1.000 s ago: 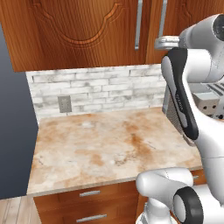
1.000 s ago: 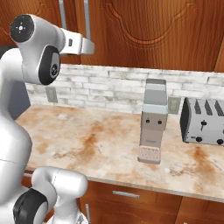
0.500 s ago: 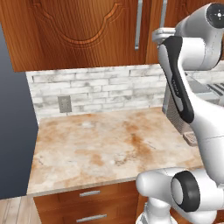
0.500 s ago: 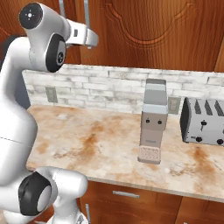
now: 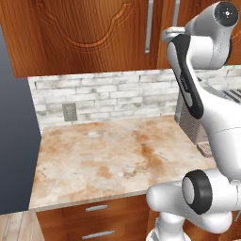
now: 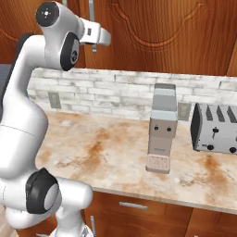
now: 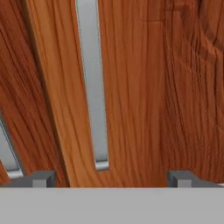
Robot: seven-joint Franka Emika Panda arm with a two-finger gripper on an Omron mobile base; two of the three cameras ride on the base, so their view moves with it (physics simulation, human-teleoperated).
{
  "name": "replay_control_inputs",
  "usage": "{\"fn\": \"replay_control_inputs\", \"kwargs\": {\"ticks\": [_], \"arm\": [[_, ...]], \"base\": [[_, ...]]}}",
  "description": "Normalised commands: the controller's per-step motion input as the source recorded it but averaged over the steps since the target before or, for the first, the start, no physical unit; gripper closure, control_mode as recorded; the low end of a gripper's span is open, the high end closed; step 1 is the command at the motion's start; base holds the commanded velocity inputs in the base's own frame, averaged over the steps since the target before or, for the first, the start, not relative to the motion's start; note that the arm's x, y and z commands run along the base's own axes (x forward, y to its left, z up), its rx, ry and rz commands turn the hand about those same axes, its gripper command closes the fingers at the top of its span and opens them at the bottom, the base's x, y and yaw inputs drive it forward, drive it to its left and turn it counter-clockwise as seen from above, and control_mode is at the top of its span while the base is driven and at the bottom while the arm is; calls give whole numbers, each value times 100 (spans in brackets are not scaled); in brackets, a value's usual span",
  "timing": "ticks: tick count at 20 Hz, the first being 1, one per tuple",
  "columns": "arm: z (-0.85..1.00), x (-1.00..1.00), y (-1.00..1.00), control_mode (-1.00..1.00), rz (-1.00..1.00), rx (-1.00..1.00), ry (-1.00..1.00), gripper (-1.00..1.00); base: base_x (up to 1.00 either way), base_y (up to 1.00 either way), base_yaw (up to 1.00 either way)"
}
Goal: Open the cabinet and move the ladle to the pot. Then close the cabinet.
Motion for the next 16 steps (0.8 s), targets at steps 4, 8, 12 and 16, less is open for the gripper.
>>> {"fn": "replay_control_inputs", "kwargs": {"ticks": [4, 8, 12, 16], "arm": [[0, 41, -2, -100, 0, 0, 0, -100], [0, 46, 0, -100, 0, 0, 0, -100], [0, 50, 0, -100, 0, 0, 0, -100], [0, 45, 0, -100, 0, 0, 0, -100]], "base": [[0, 0, 0], [0, 0, 0], [0, 0, 0], [0, 0, 0]]}}
